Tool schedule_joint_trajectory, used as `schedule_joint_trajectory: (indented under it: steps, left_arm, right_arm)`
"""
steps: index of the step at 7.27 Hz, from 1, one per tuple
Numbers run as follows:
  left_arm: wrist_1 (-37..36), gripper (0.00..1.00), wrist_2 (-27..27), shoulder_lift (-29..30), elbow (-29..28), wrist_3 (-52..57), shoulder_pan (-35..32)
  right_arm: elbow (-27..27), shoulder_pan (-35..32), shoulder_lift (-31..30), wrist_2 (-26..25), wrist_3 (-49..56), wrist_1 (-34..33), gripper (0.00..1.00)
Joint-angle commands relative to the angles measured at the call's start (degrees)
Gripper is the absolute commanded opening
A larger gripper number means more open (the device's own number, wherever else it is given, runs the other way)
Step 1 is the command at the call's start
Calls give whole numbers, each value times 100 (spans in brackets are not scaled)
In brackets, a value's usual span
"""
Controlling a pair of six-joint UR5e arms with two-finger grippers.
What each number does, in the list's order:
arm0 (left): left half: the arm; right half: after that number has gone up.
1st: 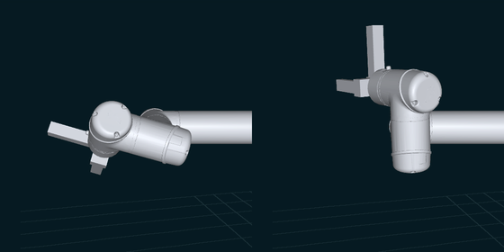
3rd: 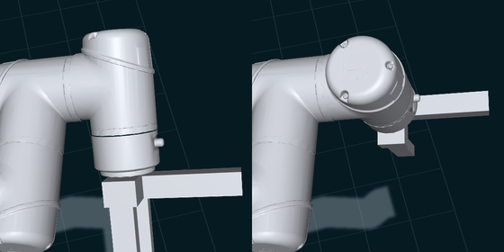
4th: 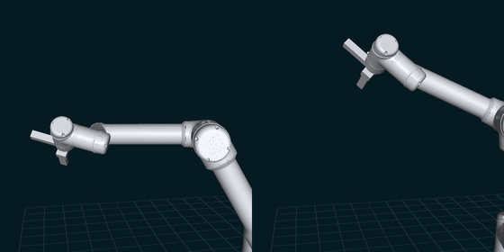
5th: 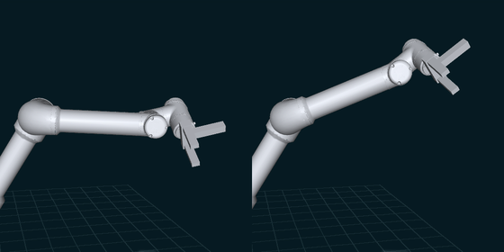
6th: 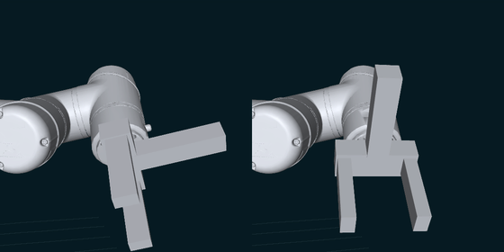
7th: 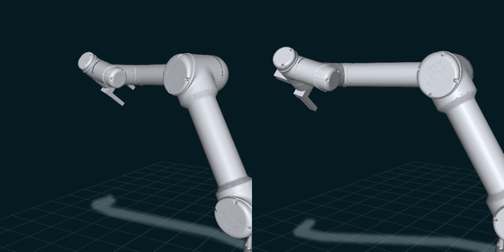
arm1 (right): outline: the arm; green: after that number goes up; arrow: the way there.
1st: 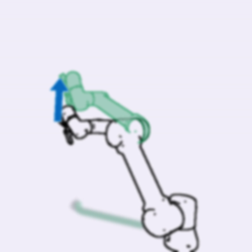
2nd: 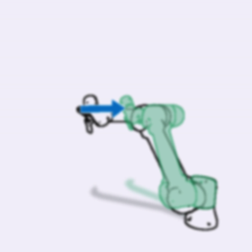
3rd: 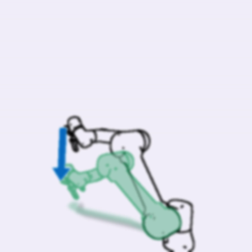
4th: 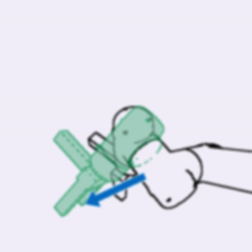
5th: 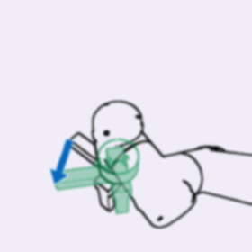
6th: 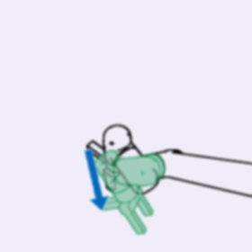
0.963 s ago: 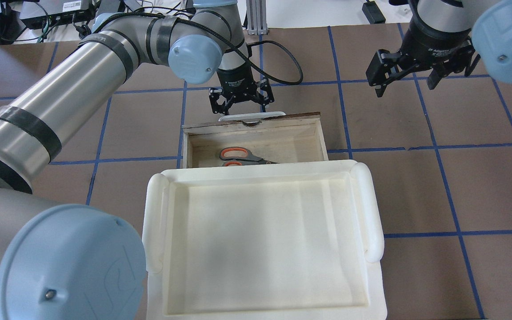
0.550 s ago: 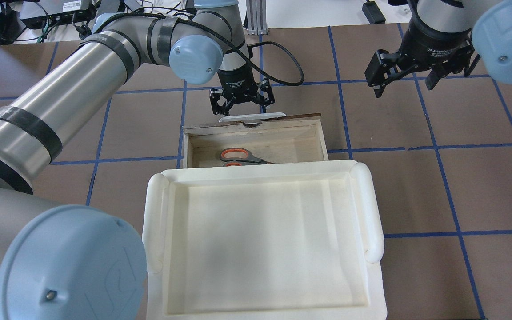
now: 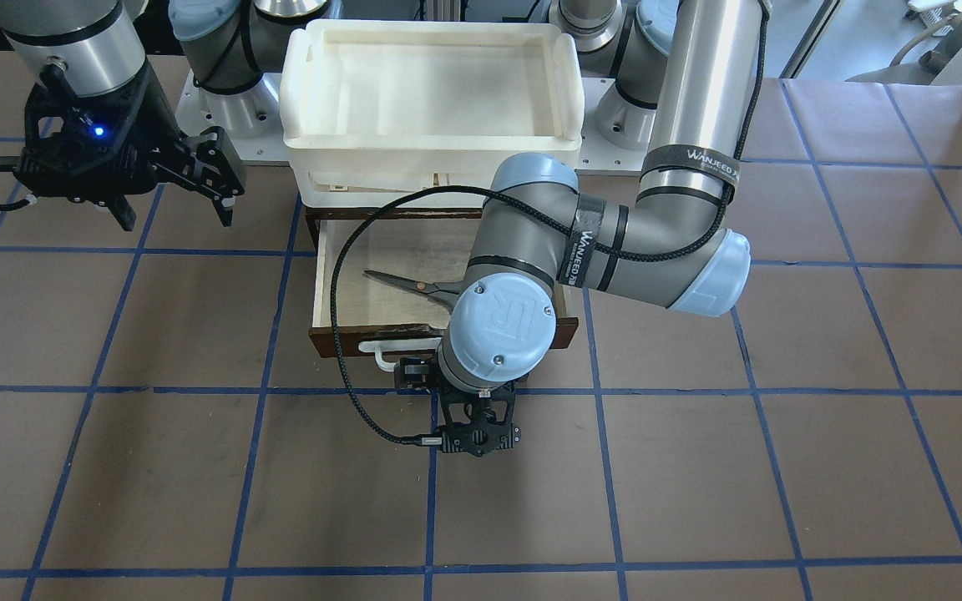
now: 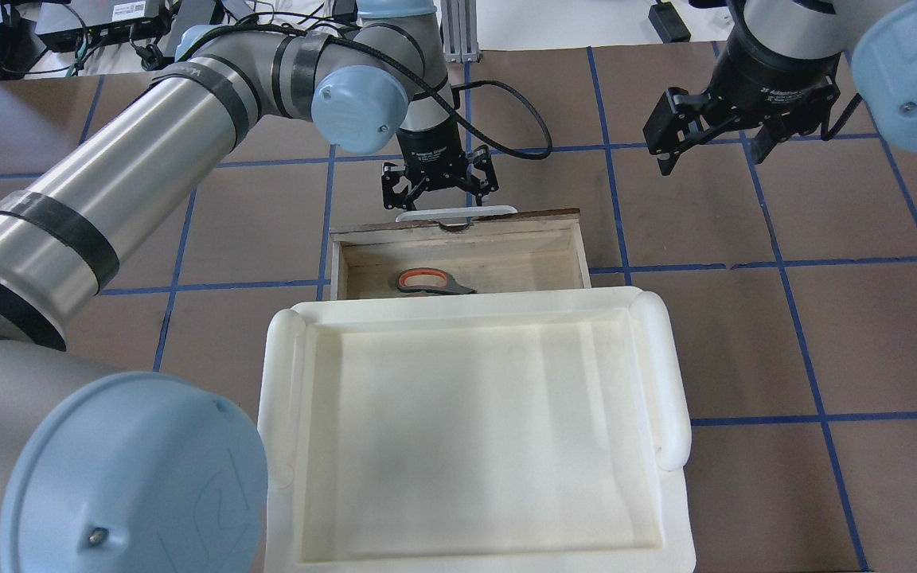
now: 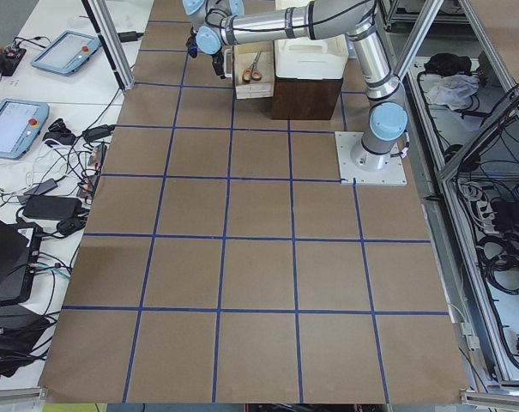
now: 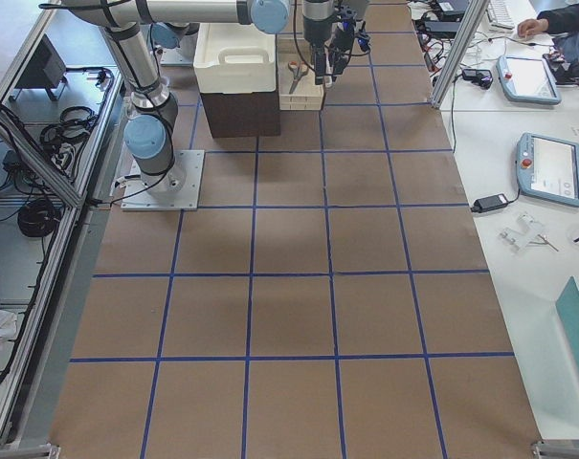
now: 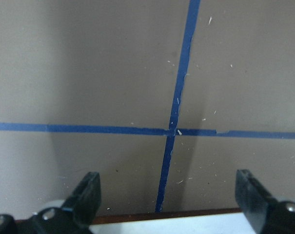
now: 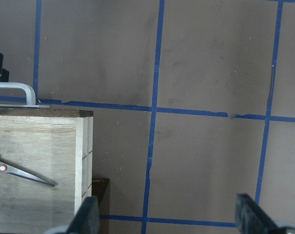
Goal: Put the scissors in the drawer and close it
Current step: 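Position the left gripper above the drawer's far edge near the white handle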
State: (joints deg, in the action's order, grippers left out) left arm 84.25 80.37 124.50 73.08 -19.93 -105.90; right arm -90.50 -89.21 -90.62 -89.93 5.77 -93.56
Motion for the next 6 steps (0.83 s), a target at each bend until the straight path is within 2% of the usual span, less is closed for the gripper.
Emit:
schedule_joint_trajectory:
  steps: [1, 3, 5, 6]
  left_arm:
    - [-14, 100, -3, -92, -57, 24, 69]
    - [-66, 100, 23, -128, -75, 41, 113]
    - [-687, 100, 49, 65, -75, 50, 131]
    - [-726, 100, 188, 74, -66, 102, 113]
  right_arm:
    - [-73, 0, -8, 19, -23, 22, 100]
    - [-82, 0, -8, 28, -6, -21, 100]
    - [-82, 0, -8, 19, -24, -74, 100]
    - [-82, 0, -8, 28, -24, -74, 100]
